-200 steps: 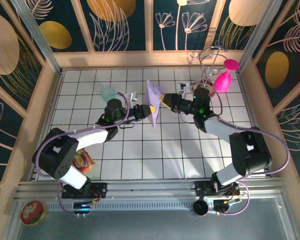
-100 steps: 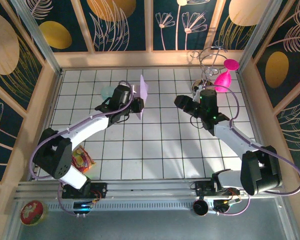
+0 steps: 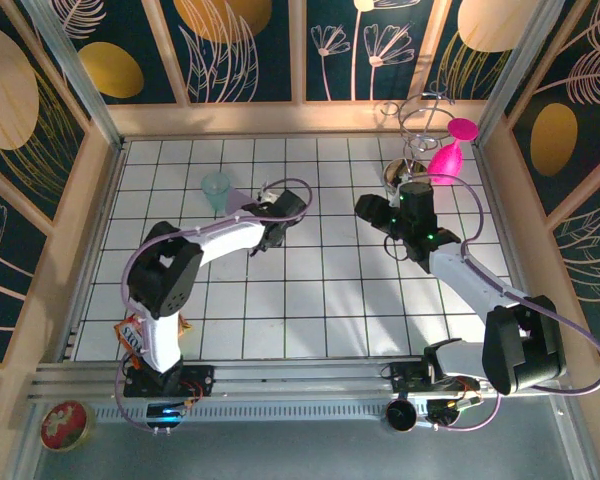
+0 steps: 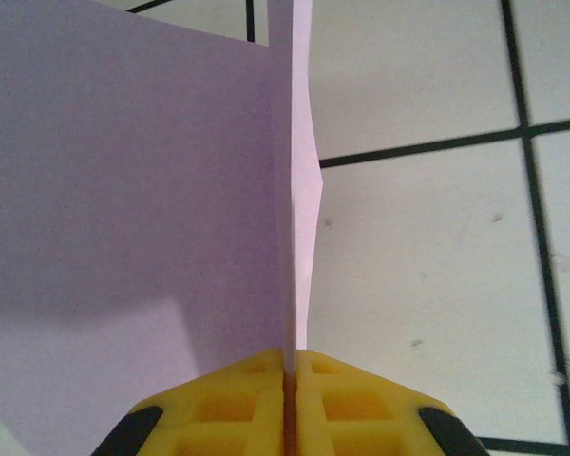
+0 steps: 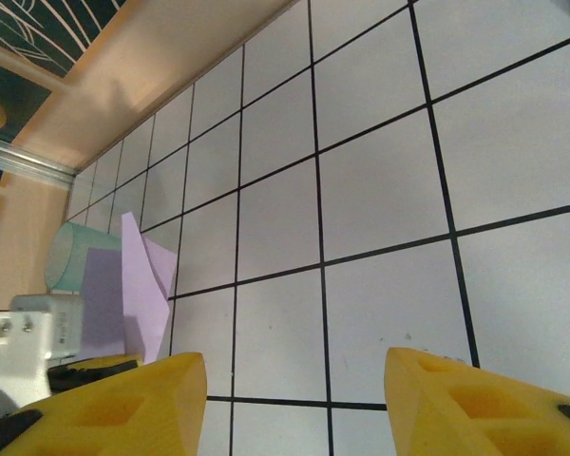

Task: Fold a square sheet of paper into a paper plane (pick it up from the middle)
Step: Turn over the paper at the center of the table.

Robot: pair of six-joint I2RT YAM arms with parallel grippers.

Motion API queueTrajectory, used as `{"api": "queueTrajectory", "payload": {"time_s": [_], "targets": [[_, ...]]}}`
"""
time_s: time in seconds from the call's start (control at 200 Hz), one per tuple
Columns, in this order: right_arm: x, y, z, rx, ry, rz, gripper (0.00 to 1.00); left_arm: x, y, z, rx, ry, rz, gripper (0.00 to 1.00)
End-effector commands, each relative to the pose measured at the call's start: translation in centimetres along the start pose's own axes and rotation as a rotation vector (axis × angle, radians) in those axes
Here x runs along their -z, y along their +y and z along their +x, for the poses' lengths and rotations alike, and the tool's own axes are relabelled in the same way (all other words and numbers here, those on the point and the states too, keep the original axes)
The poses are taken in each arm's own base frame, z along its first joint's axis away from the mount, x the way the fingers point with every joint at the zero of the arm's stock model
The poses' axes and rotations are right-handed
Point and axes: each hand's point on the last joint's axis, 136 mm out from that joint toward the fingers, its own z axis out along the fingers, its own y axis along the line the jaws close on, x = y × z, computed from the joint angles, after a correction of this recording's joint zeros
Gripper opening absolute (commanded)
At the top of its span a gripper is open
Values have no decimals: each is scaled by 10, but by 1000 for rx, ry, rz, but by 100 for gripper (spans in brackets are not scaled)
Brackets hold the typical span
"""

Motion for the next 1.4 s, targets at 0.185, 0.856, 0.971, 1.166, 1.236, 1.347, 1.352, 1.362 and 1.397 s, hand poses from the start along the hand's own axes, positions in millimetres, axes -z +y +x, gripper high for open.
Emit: {"api": "queueTrajectory", "payload": {"time_s": [0.185, 0.856, 0.971, 1.166, 1.236, 1.347, 1.352, 1.362, 1.397], "targets": [[3, -16, 4, 0, -7, 49, 52, -23, -20, 23, -133, 17, -137, 10], [3, -21, 4, -18, -8, 59, 52, 20, -95, 25, 116, 69, 339, 40], [2, -20, 5, -16, -4, 53, 53, 49, -108, 15, 208, 54, 510, 44], [-6, -12, 12, -15, 41, -3, 56, 100, -105, -4, 342, -33, 739, 51], [-10, -11, 17, -21, 59, -17, 56, 109, -90, -12, 373, -84, 742, 53], [-17, -8, 25, -30, 88, -43, 59, 101, -71, -16, 440, -87, 751, 56], [-17, -8, 25, -30, 89, -44, 59, 98, -70, -12, 440, -77, 747, 56], [-18, -8, 25, -31, 89, -46, 59, 94, -69, -9, 446, -68, 747, 56], [-20, -7, 28, -30, 97, -52, 61, 88, -67, -5, 458, -50, 754, 56]]}}
